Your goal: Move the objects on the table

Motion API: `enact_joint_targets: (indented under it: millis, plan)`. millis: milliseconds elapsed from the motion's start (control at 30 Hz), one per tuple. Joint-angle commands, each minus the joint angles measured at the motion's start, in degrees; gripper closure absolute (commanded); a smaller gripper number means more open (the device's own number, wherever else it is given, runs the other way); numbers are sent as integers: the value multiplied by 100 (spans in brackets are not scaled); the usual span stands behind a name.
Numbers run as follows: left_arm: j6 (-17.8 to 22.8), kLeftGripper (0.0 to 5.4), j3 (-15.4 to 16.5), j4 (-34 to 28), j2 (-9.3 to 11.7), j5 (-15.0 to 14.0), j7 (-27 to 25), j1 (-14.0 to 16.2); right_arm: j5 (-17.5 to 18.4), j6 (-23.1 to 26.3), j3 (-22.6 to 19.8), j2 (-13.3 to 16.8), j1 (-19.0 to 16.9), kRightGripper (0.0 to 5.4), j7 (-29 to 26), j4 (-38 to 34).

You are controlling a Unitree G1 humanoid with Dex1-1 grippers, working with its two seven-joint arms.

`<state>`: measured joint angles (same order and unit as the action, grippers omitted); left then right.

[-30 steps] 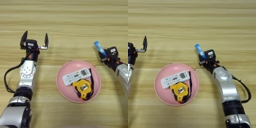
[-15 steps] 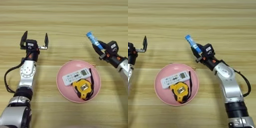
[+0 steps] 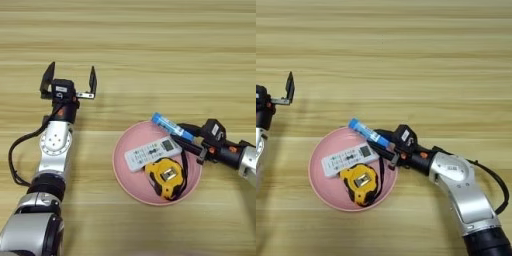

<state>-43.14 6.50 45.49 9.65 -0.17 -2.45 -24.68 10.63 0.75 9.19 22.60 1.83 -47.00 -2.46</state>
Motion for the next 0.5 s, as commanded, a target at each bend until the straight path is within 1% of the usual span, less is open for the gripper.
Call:
enact_joint_targets:
  millis: [33, 200, 300, 433, 500]
  plan:
    - [-23, 0, -16, 50, 14, 58, 20, -52, 20, -1, 73, 124, -86, 397, -167, 49]
    - [-34, 0, -19, 63, 11, 56, 15, -53, -27, -15, 88, 130, -108, 397, -184, 80]
    - [-32, 0, -19, 69, 6, 55, 18, -53, -23, -40, 74, 131, -95, 349, -193, 91]
    - [-35, 0, -19, 74, 4, 57, 22, -55, 92, -30, -7, 103, -48, 298, -197, 49]
    - [-31, 0, -23, 66, 1, 58, 20, -53, 207, -21, -86, 84, -26, 276, -196, -16]
